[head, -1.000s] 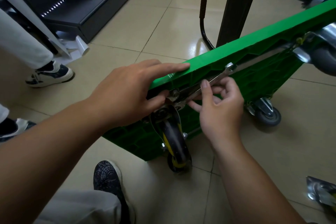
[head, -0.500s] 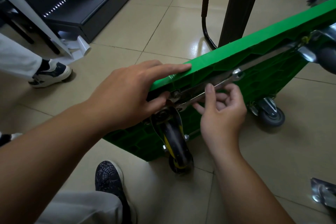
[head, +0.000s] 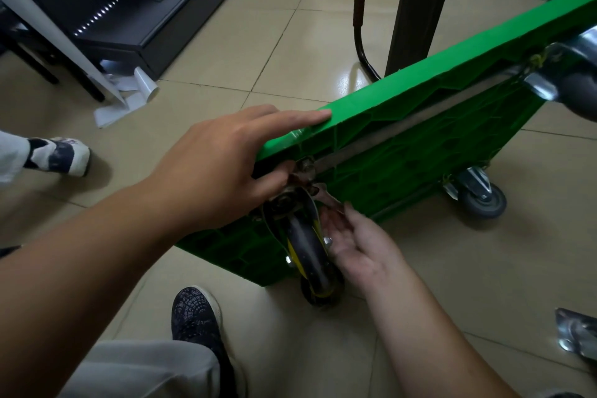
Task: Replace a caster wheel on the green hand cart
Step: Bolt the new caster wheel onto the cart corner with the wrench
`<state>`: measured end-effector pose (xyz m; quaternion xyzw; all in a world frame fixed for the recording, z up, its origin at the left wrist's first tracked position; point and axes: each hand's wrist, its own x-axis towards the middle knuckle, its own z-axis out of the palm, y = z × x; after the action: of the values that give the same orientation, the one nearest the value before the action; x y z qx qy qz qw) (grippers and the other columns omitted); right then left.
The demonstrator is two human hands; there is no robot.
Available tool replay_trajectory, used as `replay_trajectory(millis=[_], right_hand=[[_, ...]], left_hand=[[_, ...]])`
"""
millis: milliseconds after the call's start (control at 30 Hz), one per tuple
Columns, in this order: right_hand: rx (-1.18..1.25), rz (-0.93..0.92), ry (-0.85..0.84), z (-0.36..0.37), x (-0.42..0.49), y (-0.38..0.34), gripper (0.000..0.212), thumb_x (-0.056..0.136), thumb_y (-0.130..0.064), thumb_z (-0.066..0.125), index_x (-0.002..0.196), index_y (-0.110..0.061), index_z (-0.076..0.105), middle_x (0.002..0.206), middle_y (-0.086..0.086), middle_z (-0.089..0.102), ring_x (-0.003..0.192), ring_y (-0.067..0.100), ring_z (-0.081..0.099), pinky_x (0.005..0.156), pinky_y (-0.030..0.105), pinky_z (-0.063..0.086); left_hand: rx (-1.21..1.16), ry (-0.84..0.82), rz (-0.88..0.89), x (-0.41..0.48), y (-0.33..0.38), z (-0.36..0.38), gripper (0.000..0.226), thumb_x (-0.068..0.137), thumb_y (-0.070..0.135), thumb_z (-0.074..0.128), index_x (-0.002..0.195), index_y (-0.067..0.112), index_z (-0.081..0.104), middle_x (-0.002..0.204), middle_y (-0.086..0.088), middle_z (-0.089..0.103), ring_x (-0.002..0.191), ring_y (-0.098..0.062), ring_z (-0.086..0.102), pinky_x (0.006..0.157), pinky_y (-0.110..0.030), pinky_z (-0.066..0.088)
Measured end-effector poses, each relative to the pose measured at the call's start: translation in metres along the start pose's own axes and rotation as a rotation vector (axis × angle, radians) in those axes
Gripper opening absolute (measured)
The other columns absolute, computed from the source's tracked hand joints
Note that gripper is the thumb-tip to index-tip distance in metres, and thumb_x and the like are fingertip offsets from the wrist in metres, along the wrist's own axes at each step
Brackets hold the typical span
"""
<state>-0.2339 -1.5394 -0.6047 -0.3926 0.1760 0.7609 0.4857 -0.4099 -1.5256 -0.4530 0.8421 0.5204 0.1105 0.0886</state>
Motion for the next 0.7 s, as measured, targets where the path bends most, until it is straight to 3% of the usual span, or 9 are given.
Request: replay_trajectory(millis=[100,233,333,433,567,700], right_hand=[[-0.003,-0.142,0.081,-0.011,0.002,-0.012,0.015,0.106,-0.013,0.052,0.103,0.002,0.057,0.083,0.019,0.072,0.070,0.025,0.075,0.052,0.028,0.061],[-0.343,-0.664,0.223,-0.030,-0.007,-0.031,0.013,0.103,-0.014,0.059,0.104,-0.001,0.055,0.097,0.026,0.068,0.072,0.023,0.076,0.066,0.028,0.063],[-0.559,-0.993,0.006,-0.012,-0.026,-0.033,0.005,0.102,-0.008,0.060,0.100,-0.010,0.055,0.089,0.014,0.066,0.072,0.020,0.075,0.068,0.029,0.062],[-0.749,-1.236,-0.170,0.014,-0.047,-0.025,0.010,0.101,-0.011,0.062,0.104,-0.020,0.059,0.089,-0.003,0.070,0.081,0.020,0.076,0.070,0.032,0.064],[-0.885,-1.339,-0.229,0.026,-0.063,-0.018,0.010,0.101,-0.019,0.065,0.108,-0.020,0.060,0.094,-0.012,0.071,0.087,0.015,0.075,0.074,0.035,0.064],[-0.935,-1.356,-0.235,0.031,-0.066,-0.015,0.011,0.100,-0.018,0.065,0.109,-0.019,0.059,0.094,-0.007,0.069,0.091,0.016,0.074,0.076,0.039,0.064]], left_hand=[[-0.011,0.008,-0.004,0.000,0.000,-0.001,0.065,0.094,0.037,0.058,0.153,0.054,0.037,0.113,0.013,0.063,0.084,-0.015,0.058,0.070,-0.041,0.053],[-0.010,-0.006,-0.012,-0.001,0.002,0.000,0.068,0.092,0.037,0.059,0.153,0.055,0.035,0.115,0.010,0.064,0.088,-0.018,0.061,0.072,-0.043,0.054],[-0.018,-0.014,-0.010,0.000,0.002,0.000,0.068,0.092,0.039,0.057,0.153,0.056,0.035,0.121,0.008,0.065,0.095,-0.020,0.064,0.076,-0.045,0.056],[-0.032,-0.012,-0.009,0.000,0.001,0.001,0.068,0.092,0.037,0.060,0.152,0.056,0.036,0.123,0.008,0.066,0.100,-0.021,0.065,0.079,-0.045,0.056],[-0.016,-0.004,-0.007,0.000,0.000,0.001,0.068,0.092,0.037,0.061,0.152,0.057,0.036,0.121,0.009,0.065,0.098,-0.020,0.065,0.077,-0.045,0.055],[-0.014,-0.001,-0.001,0.001,0.000,0.000,0.067,0.091,0.038,0.060,0.151,0.058,0.036,0.121,0.011,0.065,0.099,-0.019,0.065,0.078,-0.045,0.055]])
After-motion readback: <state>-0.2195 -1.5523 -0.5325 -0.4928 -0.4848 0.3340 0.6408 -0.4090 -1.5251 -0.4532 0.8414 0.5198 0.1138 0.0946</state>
